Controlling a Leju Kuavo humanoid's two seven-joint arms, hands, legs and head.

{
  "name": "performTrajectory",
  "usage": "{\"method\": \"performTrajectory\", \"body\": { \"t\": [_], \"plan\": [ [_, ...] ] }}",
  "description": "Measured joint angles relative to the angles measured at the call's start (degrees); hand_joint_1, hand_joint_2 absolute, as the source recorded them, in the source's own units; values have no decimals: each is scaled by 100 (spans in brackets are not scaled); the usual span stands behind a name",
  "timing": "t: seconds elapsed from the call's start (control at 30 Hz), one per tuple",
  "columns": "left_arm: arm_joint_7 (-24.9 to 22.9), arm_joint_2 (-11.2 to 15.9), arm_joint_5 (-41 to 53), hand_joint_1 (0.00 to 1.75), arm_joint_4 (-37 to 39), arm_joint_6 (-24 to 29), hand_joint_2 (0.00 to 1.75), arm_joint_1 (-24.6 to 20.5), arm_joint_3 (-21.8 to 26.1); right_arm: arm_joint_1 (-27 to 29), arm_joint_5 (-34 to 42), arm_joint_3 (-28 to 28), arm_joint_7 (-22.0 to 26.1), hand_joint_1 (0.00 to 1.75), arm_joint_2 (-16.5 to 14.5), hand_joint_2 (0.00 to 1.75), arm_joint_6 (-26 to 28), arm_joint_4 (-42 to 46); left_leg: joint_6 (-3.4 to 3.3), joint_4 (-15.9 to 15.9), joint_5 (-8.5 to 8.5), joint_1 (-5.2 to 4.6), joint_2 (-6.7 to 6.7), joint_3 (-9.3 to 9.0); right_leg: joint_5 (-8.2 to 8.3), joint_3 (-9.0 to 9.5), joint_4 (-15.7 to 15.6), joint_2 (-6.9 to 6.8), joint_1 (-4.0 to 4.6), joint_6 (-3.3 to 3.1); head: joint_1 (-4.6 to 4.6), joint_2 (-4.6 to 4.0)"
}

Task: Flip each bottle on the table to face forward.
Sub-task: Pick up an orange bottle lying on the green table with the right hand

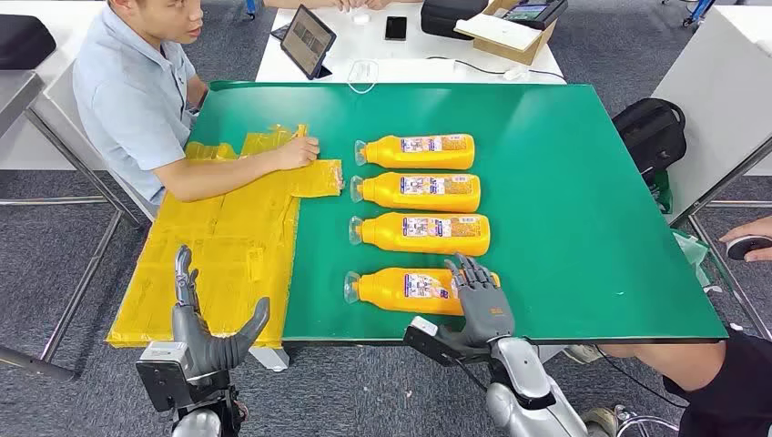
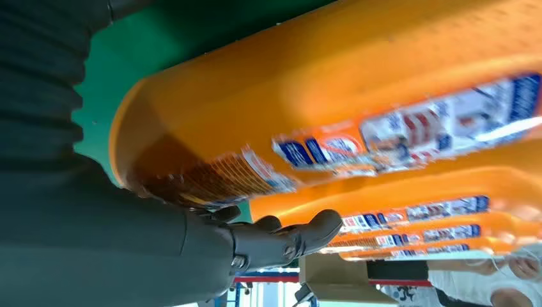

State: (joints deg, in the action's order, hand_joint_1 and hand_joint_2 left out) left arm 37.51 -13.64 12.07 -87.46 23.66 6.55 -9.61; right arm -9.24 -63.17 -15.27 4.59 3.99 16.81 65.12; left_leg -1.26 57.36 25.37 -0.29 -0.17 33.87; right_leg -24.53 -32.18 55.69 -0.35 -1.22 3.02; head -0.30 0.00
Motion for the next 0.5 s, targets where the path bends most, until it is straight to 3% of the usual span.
{"method": "performTrajectory", "body": {
  "t": [0.4, 0.43, 0.5],
  "plan": [
    [-11, 0, 9, 0, 103, -16, 175, -89, -2, -598, -123, -218, 160, 1, -12, 175, 55, -797, -2, 0, -2, 0, 1, -7, 1, 6, 0, 1, 0, 0, 1, 0],
    [-11, 0, 9, 0, 105, -16, 175, -91, -3, -625, -121, -249, 177, 21, -20, 175, 38, -838, -2, 0, -2, 0, 1, -8, 1, 7, 0, 1, 0, 0, 1, 0],
    [-11, 0, 9, 0, 114, -16, 175, -97, -3, -665, -108, -300, 198, 90, -37, 175, -7, -905, -2, 0, -2, 0, 1, -10, 1, 8, 0, 1, 0, 0, 1, 0]
  ]
}}
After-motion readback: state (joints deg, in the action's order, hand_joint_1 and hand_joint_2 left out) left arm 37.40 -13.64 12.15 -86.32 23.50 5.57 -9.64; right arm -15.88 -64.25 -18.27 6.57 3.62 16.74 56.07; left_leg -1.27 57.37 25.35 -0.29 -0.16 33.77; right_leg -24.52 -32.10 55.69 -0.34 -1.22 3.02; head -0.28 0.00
